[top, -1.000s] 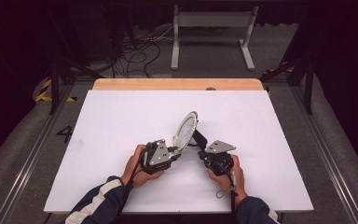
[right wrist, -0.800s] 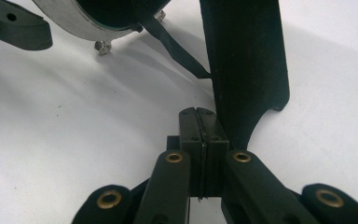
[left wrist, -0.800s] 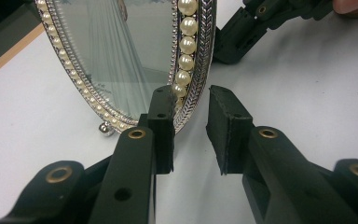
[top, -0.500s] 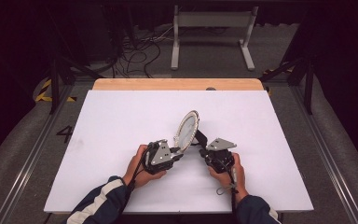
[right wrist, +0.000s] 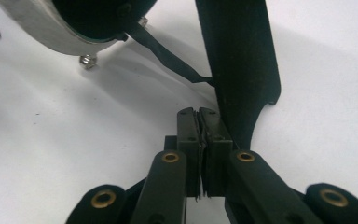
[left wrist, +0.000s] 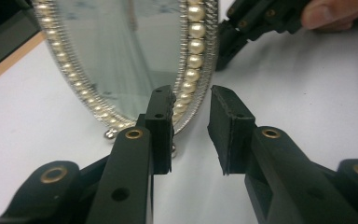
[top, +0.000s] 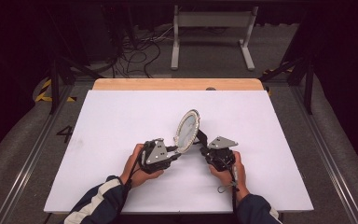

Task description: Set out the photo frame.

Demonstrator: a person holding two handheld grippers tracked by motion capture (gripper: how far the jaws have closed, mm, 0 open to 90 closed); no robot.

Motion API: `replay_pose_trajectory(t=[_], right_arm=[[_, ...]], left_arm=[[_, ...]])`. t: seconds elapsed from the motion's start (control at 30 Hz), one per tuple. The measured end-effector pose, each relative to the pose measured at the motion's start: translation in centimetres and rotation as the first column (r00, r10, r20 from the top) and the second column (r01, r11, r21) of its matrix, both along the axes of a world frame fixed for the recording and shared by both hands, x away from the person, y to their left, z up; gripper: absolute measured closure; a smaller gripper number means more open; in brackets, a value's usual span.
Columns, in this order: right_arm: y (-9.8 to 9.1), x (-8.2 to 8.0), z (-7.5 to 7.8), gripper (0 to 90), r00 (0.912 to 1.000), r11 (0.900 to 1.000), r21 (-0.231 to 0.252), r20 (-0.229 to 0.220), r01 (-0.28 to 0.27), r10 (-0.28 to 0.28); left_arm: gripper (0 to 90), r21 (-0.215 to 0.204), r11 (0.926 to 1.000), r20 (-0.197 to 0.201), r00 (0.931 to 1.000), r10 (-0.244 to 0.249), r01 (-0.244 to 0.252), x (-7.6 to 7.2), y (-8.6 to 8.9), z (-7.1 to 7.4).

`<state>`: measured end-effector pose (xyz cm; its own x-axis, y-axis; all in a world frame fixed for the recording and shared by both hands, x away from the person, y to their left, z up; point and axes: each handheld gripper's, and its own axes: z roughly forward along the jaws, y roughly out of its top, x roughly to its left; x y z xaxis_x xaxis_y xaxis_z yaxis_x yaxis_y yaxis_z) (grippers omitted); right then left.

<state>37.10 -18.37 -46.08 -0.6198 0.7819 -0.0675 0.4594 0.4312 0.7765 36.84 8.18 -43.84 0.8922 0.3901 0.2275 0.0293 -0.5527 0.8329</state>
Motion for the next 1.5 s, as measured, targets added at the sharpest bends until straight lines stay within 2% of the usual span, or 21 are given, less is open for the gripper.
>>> replay_pose_trajectory(t=[0.17,0.3,0.37,0.43,0.5,0.6,0.67,0.77,0.9,1.0,1.1,1.13,1.2,1.23,1.33,1.4,1.5], right_arm=[[0.4,-0.9,0.4,87.1,0.9993,0.9992,0.013,0.010,-0.038,0.037],[0.8,-1.8,0.9,80.4,0.9963,0.9960,0.044,0.041,-0.077,0.075],[0.9,-2.2,1.1,73.8,0.9953,0.9945,0.063,0.053,-0.084,0.081],[1.1,-2.5,1.2,70.6,0.9949,0.9931,0.077,0.056,-0.088,0.083],[1.3,-2.7,1.3,66.7,0.9941,0.9913,0.090,0.059,-0.096,0.091],[1.6,-2.9,1.4,59.5,0.9941,0.9892,0.109,0.060,-0.097,0.091],[2.0,-2.9,1.4,55.2,0.9946,0.9885,0.121,0.061,-0.091,0.085],[2.5,-2.8,1.6,49.9,0.9952,0.9851,0.153,0.069,-0.079,0.069],[3.6,-2.6,1.7,44.9,0.9956,0.9795,0.191,0.079,-0.064,0.050],[4.2,-2.4,1.7,42.6,0.9963,0.9776,0.207,0.083,-0.040,0.023],[4.9,-1.7,1.8,40.2,0.9949,0.9736,0.228,0.098,-0.001,-0.022],[5.0,-1.5,1.8,39.7,0.9946,0.9729,0.231,0.098,0.010,-0.033],[5.0,-1.2,1.8,39.1,0.9945,0.9709,0.239,0.095,0.020,-0.044],[5.0,-1.0,1.8,38.8,0.9946,0.9663,0.256,0.089,0.030,-0.054],[5.3,-0.4,1.9,39.9,0.9937,0.9680,0.247,0.087,0.047,-0.070],[5.5,-0.1,1.8,41.6,0.9942,0.9681,0.244,0.074,0.058,-0.078],[5.6,0.1,1.7,46.6,0.9948,0.9704,0.237,0.076,0.048,-0.068]], left_arm=[[64.6,-0.022,0.9995,-0.015,0.9997,0.021,-0.022,0.2,2.0,0.4],[57.8,-0.034,0.9980,-0.045,0.9977,0.051,-0.053,0.2,3.5,0.2],[55.4,-0.034,0.9974,-0.064,0.9961,0.061,-0.063,0.2,4.3,0.1],[54.9,-0.040,0.9971,-0.085,0.9945,0.061,-0.065,0.1,5.2,0.0],[54.5,-0.028,0.9964,-0.091,0.9929,0.077,-0.080,0.0,6.0,-0.2],[46.1,-0.017,0.9896,-0.105,0.9845,0.141,-0.143,-0.3,7.4,-0.5],[45.0,-0.016,0.9862,-0.116,0.9800,0.162,-0.165,-0.4,8.5,-0.8],[37.4,-0.003,0.9772,-0.130,0.9690,0.210,-0.213,-0.7,9.9,-1.1],[32.4,0.007,0.9680,-0.139,0.9584,0.249,-0.251,-0.9,11.2,-1.4],[30.7,0.009,0.9645,-0.145,0.9541,0.262,-0.264,-0.9,11.4,-1.5],[29.7,0.010,0.9637,-0.146,0.9530,0.266,-0.267,-0.9,11.2,-1.5],[29.8,0.019,0.9660,-0.135,0.9567,0.258,-0.258,-0.8,11.0,-1.5],[29.8,0.026,0.9664,-0.139,0.9565,0.257,-0.256,-0.8,10.8,-1.6],[29.7,0.029,0.9672,-0.138,0.9574,0.254,-0.252,-0.8,10.8,-1.6],[29.4,0.037,0.9687,-0.135,0.9593,0.248,-0.246,-0.8,10.6,-1.7],[29.1,0.039,0.9682,-0.142,0.9578,0.250,-0.247,-0.7,10.5,-1.8],[29.0,0.046,0.9691,-0.139,0.9591,0.247,-0.242,-0.7,10.4,-1.8]])
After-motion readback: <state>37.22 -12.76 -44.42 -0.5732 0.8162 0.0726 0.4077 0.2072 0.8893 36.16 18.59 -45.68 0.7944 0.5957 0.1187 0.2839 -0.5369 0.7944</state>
